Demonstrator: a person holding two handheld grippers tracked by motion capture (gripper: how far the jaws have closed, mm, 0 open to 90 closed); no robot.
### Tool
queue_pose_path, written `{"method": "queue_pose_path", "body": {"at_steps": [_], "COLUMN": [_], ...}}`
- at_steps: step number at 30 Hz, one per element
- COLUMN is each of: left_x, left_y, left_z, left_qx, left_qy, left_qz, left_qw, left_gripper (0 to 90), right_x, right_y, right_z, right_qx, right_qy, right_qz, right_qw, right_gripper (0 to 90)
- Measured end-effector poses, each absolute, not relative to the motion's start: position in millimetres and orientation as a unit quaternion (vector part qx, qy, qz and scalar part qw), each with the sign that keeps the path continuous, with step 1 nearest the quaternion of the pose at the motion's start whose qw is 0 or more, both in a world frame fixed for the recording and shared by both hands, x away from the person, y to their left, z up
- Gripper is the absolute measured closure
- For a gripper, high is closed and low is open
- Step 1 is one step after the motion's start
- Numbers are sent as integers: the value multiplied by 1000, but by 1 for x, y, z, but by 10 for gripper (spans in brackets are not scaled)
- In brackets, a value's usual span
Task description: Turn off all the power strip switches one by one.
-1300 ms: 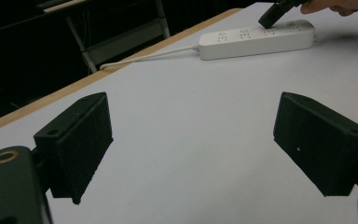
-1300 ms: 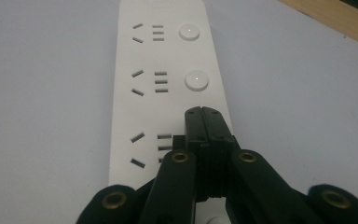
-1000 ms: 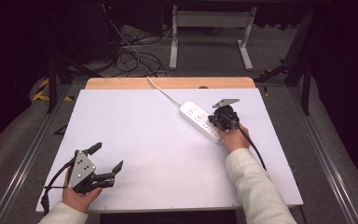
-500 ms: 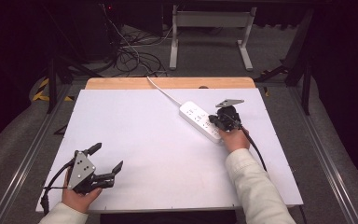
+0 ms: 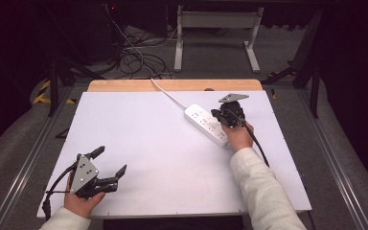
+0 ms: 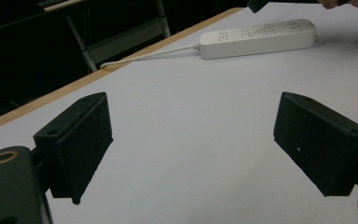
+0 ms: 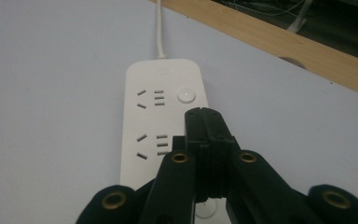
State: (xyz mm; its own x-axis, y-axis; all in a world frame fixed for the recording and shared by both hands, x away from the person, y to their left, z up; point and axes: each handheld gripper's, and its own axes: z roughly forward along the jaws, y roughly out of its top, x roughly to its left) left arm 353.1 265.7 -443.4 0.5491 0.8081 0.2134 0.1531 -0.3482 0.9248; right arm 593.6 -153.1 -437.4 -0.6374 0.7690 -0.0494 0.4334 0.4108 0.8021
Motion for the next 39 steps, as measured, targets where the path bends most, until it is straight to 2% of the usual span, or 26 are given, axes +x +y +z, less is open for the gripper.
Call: {"method": "queue_pose_path", "body": {"at_steps": [15, 32, 39], "left_x": [353, 353, 353], "left_y": [266, 266, 266], "left_z": [-443, -443, -443], "left_qx": [744, 744, 744], "left_qy": [323, 322, 322], "left_qz": [347, 347, 347], "left_qw": [471, 472, 472], "left_gripper": [121, 121, 121], "right_x": [610, 610, 611], "right_y": [-143, -138, -140], "right_z": [-460, -462, -462], "right_qx": [385, 373, 381], "right_qy": [816, 824, 820], "right_qz": [383, 373, 378], "right_qw": [198, 210, 199], "right_gripper": [900, 900, 900]}}
